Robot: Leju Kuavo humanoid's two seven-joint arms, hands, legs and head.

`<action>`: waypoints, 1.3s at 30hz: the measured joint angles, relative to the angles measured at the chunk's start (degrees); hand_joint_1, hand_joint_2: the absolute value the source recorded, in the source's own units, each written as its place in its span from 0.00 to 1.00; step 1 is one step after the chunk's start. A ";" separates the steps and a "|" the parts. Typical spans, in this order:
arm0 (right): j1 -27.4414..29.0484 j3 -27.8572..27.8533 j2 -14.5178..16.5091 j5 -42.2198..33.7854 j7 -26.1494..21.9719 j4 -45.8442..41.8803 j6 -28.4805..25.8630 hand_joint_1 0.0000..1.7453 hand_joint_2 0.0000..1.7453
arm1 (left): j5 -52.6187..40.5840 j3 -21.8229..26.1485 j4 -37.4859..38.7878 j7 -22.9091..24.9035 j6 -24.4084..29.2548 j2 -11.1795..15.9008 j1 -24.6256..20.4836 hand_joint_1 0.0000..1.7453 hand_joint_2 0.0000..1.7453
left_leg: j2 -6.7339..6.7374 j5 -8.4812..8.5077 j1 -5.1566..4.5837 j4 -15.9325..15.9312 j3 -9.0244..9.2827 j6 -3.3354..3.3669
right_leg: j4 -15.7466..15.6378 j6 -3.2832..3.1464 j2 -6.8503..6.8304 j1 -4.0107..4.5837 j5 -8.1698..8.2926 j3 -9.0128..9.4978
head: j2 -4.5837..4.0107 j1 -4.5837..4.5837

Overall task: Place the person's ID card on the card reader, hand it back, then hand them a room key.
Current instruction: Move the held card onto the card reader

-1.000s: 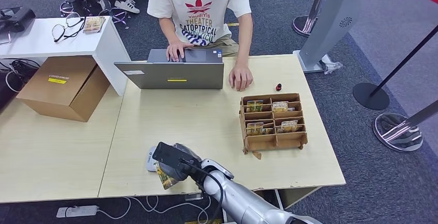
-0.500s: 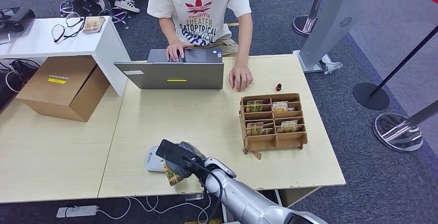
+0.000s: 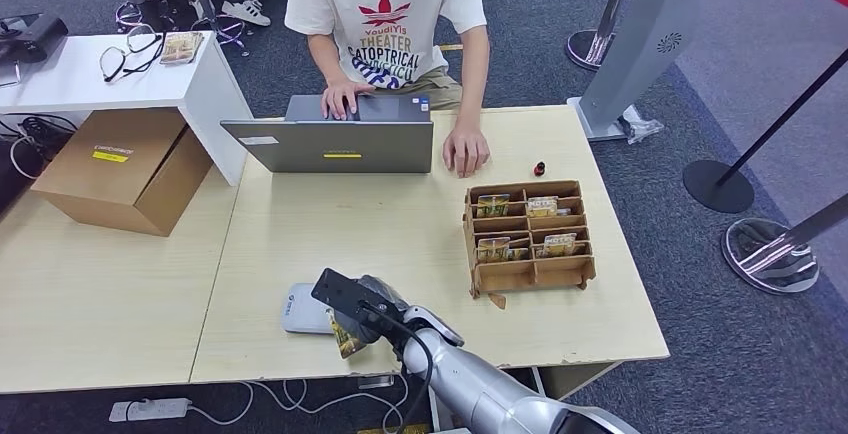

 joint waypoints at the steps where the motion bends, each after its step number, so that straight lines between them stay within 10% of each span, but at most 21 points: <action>1: 0.00 0.00 -0.01 0.01 0.00 0.12 -0.02 1.00 1.00 | 0.00 -0.11 0.00 0.00 0.00 0.00 0.00 0.00 1.00 | 0.00 0.00 0.00 0.00 0.00 0.00 | 0.00 0.00 0.00 0.00 0.00 0.00 | 0.00 0.00; 39: 0.22 -4.10 -2.73 2.03 2.20 2.70 -6.04 1.00 1.00 | 0.78 -0.74 0.00 0.00 0.59 -0.22 0.19 0.00 1.00 | 0.01 0.00 -0.01 0.00 0.13 0.00 | -0.01 0.00 0.01 0.00 0.00 0.11 | 0.00 -0.02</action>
